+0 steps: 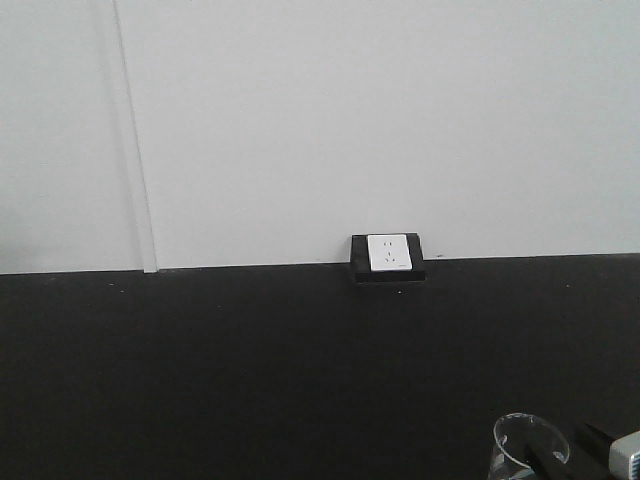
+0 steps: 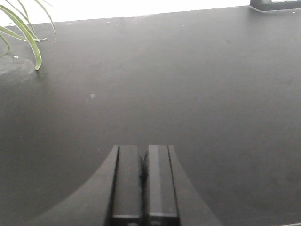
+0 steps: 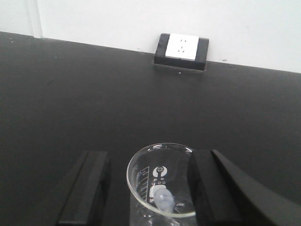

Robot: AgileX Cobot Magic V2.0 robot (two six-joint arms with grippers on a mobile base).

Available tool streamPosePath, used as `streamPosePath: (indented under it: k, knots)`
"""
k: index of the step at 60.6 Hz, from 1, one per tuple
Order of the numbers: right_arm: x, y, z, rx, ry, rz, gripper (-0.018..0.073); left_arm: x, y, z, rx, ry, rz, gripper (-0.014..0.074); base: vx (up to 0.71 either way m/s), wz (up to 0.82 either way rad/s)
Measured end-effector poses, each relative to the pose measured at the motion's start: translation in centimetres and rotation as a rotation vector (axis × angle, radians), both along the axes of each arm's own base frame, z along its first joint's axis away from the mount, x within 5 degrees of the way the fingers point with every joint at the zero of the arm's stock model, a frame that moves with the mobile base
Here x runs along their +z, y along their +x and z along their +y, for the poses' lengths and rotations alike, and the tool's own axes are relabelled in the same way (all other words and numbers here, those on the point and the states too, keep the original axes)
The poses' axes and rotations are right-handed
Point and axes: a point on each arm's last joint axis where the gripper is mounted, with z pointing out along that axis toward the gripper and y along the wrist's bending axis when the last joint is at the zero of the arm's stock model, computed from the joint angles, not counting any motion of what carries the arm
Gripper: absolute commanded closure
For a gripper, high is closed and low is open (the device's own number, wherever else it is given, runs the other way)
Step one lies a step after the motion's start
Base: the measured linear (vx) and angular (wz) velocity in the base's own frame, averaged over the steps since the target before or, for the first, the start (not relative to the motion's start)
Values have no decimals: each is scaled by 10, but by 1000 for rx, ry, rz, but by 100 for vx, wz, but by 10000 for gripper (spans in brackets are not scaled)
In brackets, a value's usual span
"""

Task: Grab transparent chemical and place on left bench
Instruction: 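Close the right gripper on the plastic dropper pipette inside the beaker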

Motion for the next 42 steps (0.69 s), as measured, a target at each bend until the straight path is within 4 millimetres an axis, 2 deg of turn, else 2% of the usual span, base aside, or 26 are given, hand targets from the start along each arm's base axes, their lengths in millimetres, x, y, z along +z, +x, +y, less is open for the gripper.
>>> streamPosePath:
  k: [12,22,42]
  knots:
    - [-11,16,0,4,15,30,117,0,0,0,0,0,0,600,0,0]
    - [-23,22,0,8,26,69,142,0,0,0,0,0,0,600,0,0]
    - [-27,24,1,9,34,77,380,0,0,0,0,0,0,600,0,0]
